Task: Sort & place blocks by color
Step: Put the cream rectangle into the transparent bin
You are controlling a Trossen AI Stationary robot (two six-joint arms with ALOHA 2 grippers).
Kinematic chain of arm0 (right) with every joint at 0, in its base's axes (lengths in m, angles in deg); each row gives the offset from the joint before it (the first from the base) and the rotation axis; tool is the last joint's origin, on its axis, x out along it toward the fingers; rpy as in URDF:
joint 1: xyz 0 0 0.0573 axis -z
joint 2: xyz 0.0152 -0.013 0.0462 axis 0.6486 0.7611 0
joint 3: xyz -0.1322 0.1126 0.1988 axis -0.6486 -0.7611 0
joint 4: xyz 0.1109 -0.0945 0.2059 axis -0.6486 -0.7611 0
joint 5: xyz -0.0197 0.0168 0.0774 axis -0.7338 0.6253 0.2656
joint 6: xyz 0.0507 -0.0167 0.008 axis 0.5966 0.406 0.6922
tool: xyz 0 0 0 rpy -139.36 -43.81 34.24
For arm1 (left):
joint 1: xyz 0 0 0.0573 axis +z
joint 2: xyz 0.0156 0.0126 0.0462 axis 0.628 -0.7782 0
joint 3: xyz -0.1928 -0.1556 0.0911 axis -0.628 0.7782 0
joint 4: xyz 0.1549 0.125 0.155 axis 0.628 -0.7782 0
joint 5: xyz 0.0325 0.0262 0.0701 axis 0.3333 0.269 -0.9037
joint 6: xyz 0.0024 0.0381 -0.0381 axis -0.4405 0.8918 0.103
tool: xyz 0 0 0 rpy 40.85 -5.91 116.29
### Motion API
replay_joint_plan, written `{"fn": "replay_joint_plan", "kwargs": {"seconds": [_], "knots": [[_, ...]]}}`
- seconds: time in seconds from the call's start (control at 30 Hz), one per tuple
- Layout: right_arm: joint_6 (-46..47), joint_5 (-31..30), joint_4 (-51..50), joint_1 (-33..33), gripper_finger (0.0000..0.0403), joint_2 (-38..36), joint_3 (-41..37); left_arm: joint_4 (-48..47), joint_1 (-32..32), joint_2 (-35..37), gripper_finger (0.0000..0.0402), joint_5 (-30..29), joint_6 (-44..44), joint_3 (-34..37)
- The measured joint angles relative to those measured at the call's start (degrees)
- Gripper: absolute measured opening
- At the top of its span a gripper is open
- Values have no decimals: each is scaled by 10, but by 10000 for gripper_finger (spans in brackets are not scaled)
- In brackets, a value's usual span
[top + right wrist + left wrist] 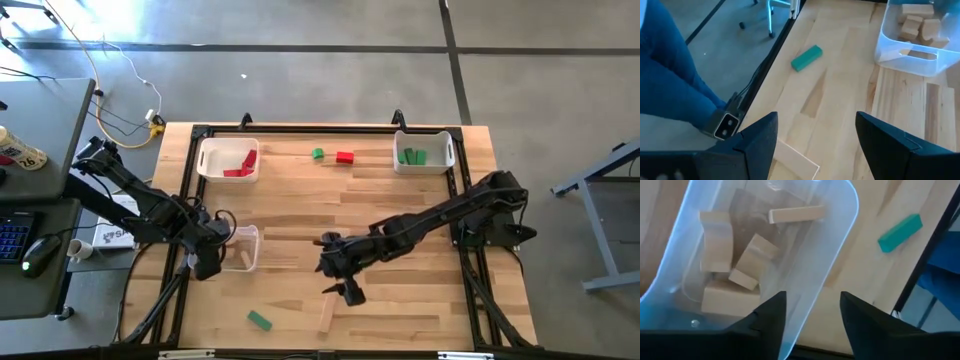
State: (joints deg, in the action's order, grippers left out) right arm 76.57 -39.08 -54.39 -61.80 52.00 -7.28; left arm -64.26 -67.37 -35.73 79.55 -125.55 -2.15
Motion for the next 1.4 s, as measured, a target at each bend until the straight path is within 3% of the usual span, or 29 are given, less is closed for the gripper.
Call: {"fn": "replay_joint_plan", "kwargs": {"seconds": [0.3, 0.57, 0.93, 1.4], "knots": [[-40, 25, 1, -17, 252, 23, 0, 43, 0, 4, 194, 22, -46, -1], [-98, 25, 1, -21, 252, 24, 0, 204, 0, 15, 181, 15, -79, -1], [-178, 60, 0, -24, 252, 26, 0, 403, 0, 16, 178, -58, -113, -1], [-277, 122, 5, -31, 252, 67, 0, 410, 0, 16, 178, -104, -128, -1]]}}
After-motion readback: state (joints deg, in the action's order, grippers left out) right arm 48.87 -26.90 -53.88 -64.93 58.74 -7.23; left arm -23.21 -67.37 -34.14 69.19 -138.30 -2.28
